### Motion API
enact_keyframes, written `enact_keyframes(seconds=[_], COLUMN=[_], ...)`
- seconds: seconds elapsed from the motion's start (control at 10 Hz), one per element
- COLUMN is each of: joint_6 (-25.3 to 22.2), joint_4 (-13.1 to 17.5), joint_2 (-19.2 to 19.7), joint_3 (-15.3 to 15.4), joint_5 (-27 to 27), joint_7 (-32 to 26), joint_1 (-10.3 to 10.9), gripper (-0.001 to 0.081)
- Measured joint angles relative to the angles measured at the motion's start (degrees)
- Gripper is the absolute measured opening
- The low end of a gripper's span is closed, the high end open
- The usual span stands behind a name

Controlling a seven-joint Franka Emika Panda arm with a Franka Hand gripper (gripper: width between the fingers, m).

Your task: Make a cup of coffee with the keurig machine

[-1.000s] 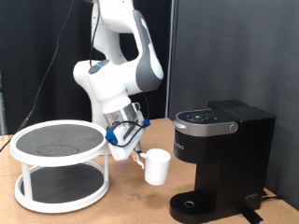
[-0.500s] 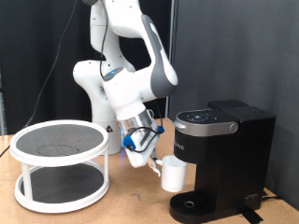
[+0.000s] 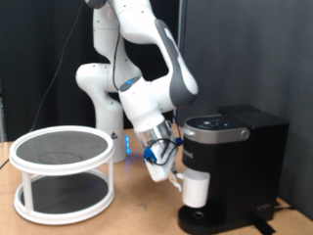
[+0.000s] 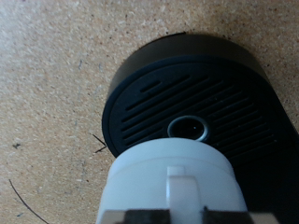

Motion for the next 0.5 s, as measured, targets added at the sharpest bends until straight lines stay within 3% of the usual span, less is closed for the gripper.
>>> enact_keyframes(seconds=[0.5], joint_6=[2.4], joint_4=[0.7], joint_2=[3.3], joint_3=[1.0], joint_5=[0.0], joint_7=[0.1], joint_1=[0.1], gripper=[0.0000])
